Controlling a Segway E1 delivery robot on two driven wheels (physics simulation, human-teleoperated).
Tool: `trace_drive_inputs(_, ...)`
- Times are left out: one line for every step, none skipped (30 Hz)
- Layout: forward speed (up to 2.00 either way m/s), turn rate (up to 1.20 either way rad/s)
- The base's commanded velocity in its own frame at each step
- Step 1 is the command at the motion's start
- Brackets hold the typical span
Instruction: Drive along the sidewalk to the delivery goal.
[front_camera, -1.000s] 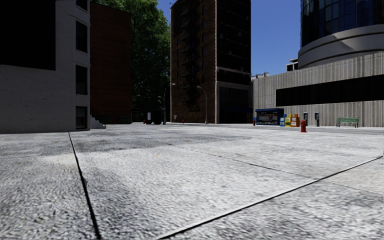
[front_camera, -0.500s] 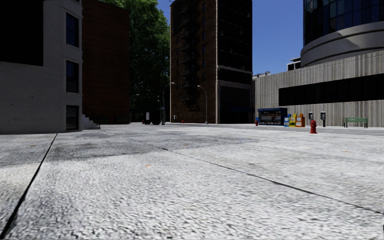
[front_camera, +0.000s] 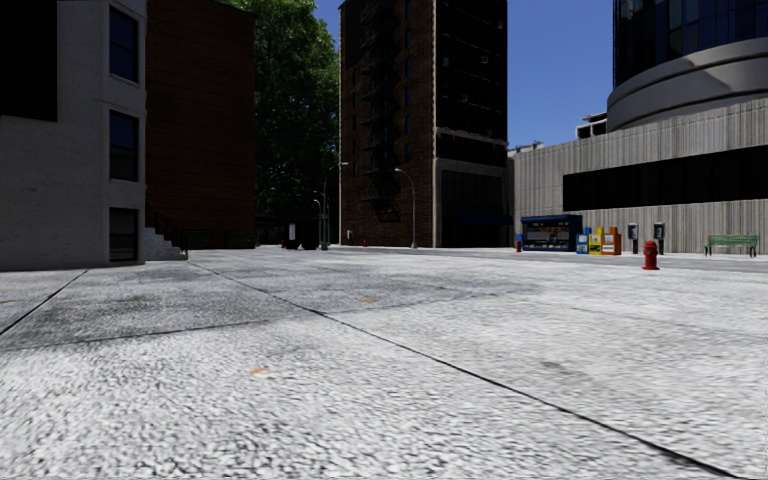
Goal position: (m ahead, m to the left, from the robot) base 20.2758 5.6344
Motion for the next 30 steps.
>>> trace_drive_inputs(2.0, 0.0)
trace_drive_inputs(2.0, 0.0)
trace_drive_inputs(2.0, 0.0)
trace_drive_inputs(2.0, 0.0)
trace_drive_inputs(2.0, 0.0)
trace_drive_inputs(2.0, 0.0)
trace_drive_inputs(2.0, 0.0)
trace_drive_inputs(2.0, 0.0)
trace_drive_inputs(2.0, 0.0)
trace_drive_inputs(2.0, 0.0)
trace_drive_inputs(2.0, 0.0)
trace_drive_inputs(2.0, 0.0)
trace_drive_inputs(2.0, 0.0)
trace_drive_inputs(2.0, 0.0)
trace_drive_inputs(2.0, 0.0)
trace_drive_inputs(2.0, 0.04)
trace_drive_inputs(2.0, 0.04)
trace_drive_inputs(2.0, 0.06)
trace_drive_inputs(2.0, 0.07)
trace_drive_inputs(2.0, 0.11)
trace_drive_inputs(2.0, 0.11)
trace_drive_inputs(2.0, 0.17)
trace_drive_inputs(2.0, 0.2)
trace_drive_inputs(2.0, 0.2)
trace_drive_inputs(2.0, 0.21)
trace_drive_inputs(2.0, 0.21)
trace_drive_inputs(2.0, 0.21)
trace_drive_inputs(2.0, 0.21)
trace_drive_inputs(2.0, 0.21)
trace_drive_inputs(2.0, 0.21)
